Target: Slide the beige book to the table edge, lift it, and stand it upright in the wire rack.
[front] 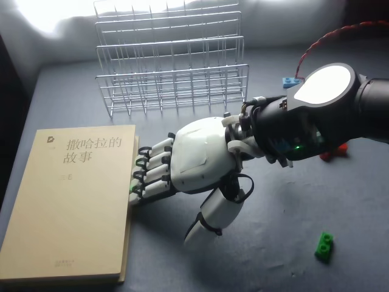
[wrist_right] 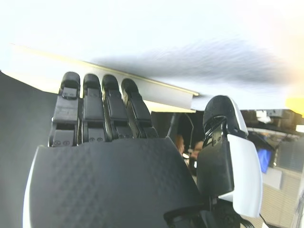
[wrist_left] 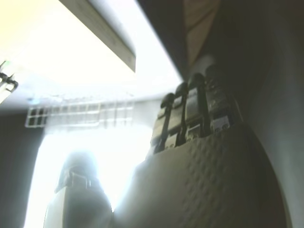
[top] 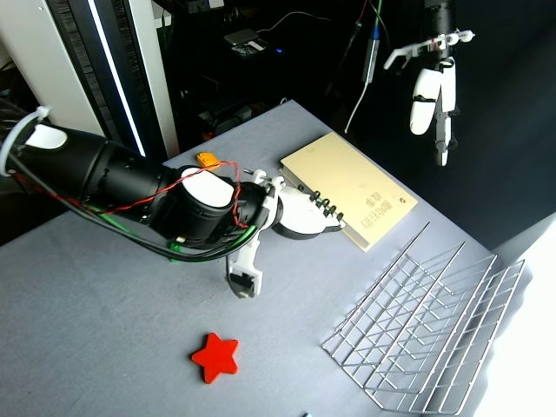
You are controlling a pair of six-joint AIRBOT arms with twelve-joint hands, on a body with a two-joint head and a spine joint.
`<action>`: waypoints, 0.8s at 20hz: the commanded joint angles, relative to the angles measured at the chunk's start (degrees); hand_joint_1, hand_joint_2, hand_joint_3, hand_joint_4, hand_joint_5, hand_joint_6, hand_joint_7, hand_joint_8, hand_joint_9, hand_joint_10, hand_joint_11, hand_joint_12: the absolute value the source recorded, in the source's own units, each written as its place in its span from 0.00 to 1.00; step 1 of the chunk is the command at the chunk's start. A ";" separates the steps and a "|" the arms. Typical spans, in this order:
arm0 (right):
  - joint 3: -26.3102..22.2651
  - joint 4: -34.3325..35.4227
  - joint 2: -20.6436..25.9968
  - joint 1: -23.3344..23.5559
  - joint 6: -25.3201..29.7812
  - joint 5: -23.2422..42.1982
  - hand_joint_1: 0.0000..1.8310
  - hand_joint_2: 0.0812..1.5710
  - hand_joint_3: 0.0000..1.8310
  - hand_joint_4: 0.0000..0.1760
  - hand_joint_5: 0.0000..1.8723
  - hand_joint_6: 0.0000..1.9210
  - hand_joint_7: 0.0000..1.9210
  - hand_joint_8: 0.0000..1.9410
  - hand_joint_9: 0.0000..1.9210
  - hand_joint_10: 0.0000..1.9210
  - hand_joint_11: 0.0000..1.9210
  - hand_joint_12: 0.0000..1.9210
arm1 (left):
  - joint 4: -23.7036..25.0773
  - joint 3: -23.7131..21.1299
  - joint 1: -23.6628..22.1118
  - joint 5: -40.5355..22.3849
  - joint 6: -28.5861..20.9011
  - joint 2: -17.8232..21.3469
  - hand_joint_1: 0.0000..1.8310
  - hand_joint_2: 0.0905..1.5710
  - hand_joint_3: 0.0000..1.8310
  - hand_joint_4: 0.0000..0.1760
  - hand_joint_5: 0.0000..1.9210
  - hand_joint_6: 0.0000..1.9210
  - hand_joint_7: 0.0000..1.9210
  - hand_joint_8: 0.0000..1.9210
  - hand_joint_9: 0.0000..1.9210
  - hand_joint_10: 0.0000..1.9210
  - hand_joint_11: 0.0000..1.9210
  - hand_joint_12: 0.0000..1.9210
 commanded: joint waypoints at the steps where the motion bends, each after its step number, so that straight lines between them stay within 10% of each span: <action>1: -0.17 2.86 0.15 0.86 -0.01 0.06 0.00 0.68 0.00 0.00 0.00 0.00 0.00 0.00 0.00 0.00 0.00 0.00 | 0.06 0.25 -0.16 4.17 -0.73 1.04 0.00 0.68 0.00 0.00 0.00 0.00 0.00 0.00 0.00 0.00 0.00 0.00; 16: 3.43 2.88 -3.42 1.72 -0.09 -0.42 0.00 0.69 0.00 0.00 0.00 0.00 0.00 0.00 0.00 0.00 0.00 0.00 | -0.48 -0.79 4.56 9.32 -21.12 1.47 0.00 0.67 0.00 0.00 0.00 0.00 0.00 0.00 0.00 0.00 0.00 0.00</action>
